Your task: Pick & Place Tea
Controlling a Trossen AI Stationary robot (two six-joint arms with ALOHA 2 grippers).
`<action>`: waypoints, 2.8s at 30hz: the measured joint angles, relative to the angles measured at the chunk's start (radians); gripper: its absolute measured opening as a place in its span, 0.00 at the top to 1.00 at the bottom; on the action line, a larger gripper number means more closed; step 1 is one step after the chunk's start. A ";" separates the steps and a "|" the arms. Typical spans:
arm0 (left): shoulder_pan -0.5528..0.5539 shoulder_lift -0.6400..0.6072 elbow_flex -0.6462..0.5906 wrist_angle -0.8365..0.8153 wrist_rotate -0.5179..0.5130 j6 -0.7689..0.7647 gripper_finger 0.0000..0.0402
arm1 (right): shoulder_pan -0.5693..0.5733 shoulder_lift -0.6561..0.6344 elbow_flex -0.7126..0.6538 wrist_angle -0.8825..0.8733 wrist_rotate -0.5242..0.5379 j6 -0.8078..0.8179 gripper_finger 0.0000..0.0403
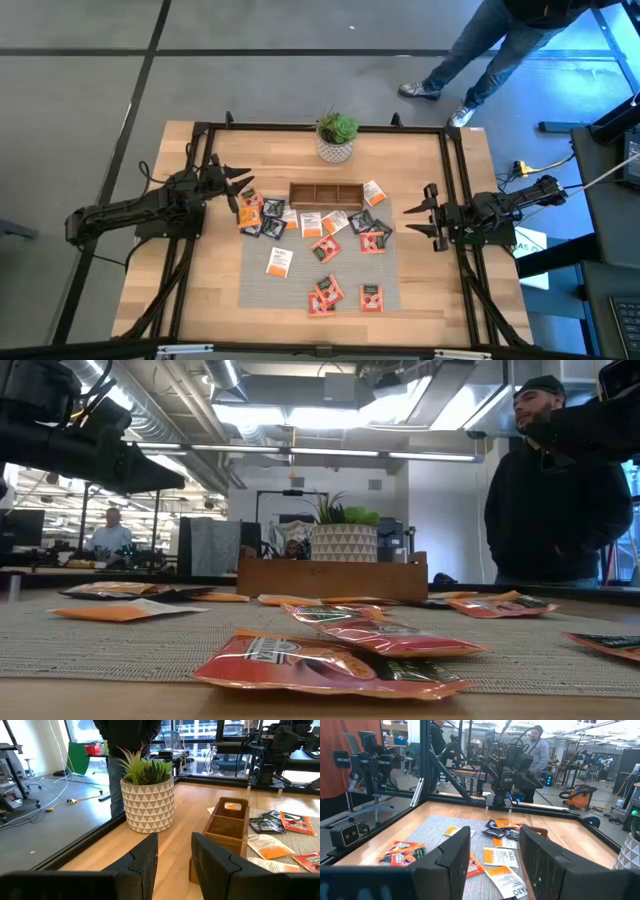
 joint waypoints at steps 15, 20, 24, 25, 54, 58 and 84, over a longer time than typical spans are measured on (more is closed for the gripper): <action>0.000 0.000 0.000 0.000 0.000 0.000 0.71 | 0.000 0.000 0.000 0.000 0.000 0.000 0.57; 0.000 0.000 0.000 0.000 0.000 0.000 0.71 | 0.000 0.000 0.000 0.000 0.000 0.000 0.57; 0.000 0.000 0.000 0.000 0.000 0.000 0.71 | 0.000 0.000 0.000 0.000 0.000 0.000 0.57; 0.000 0.000 0.000 0.000 0.000 0.000 0.71 | 0.000 0.000 0.000 0.000 0.000 0.000 0.57; 0.000 0.000 0.000 0.000 0.000 0.000 0.71 | 0.000 0.000 0.000 0.000 -0.006 0.231 0.57; 0.000 0.000 0.000 0.000 0.000 0.000 0.71 | 0.000 0.000 0.000 0.000 -0.008 0.322 0.57; -0.001 0.000 0.000 0.069 0.057 -0.297 0.71 | 0.000 0.149 0.000 0.012 0.147 0.580 0.43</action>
